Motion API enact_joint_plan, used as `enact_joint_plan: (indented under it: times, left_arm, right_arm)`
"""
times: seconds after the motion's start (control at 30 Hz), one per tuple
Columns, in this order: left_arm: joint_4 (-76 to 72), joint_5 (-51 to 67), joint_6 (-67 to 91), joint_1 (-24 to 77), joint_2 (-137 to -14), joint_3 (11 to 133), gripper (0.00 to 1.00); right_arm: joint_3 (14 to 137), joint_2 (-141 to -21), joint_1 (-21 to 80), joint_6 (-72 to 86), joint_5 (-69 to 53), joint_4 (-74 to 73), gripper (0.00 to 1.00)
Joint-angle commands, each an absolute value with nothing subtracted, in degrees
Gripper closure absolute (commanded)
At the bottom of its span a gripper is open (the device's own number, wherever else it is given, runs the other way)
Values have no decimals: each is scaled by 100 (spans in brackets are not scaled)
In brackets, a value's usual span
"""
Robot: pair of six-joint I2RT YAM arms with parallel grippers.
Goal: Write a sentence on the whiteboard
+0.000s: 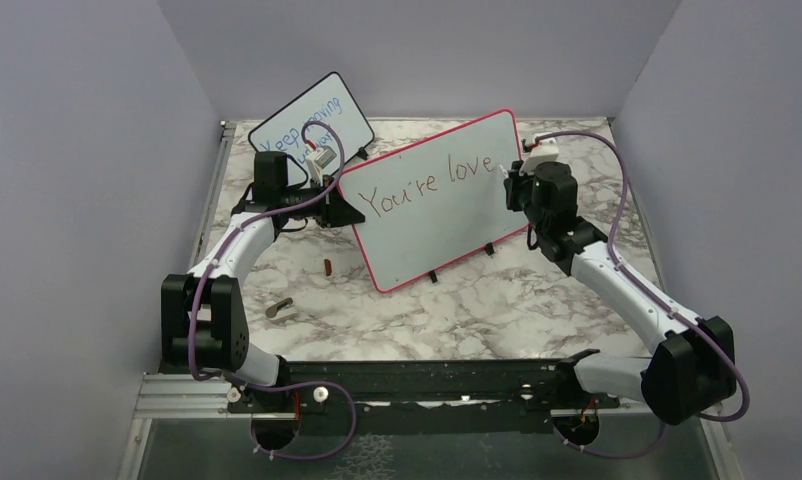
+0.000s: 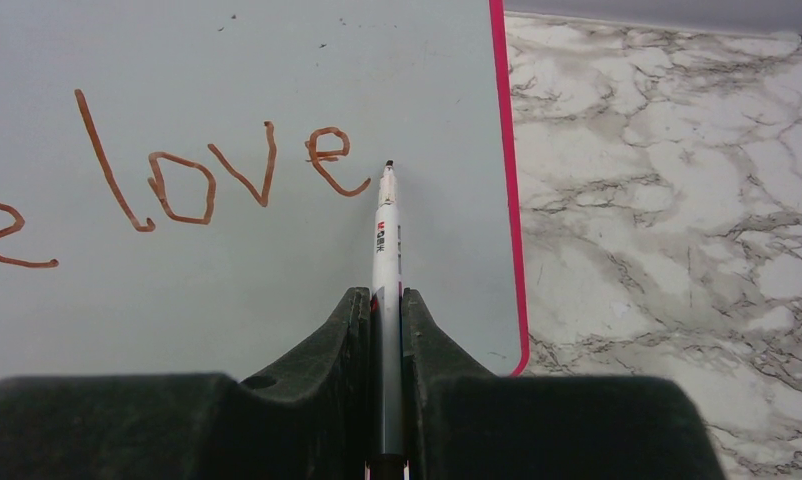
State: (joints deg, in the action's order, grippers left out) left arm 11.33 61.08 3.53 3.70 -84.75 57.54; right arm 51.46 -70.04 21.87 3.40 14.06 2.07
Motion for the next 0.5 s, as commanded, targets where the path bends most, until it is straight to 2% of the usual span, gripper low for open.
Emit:
enact_joint_plan:
  times: [0.0, 0.47]
  left_arm:
    - [1635, 5596, 167, 327, -8514, 5730, 100]
    - [1635, 5666, 145, 330, -8517, 5739, 100]
  right_arm:
    - [5330, -7107, 2146, 295, 1283, 396, 99]
    - [5452, -7294, 2102, 256, 1293, 595, 99]
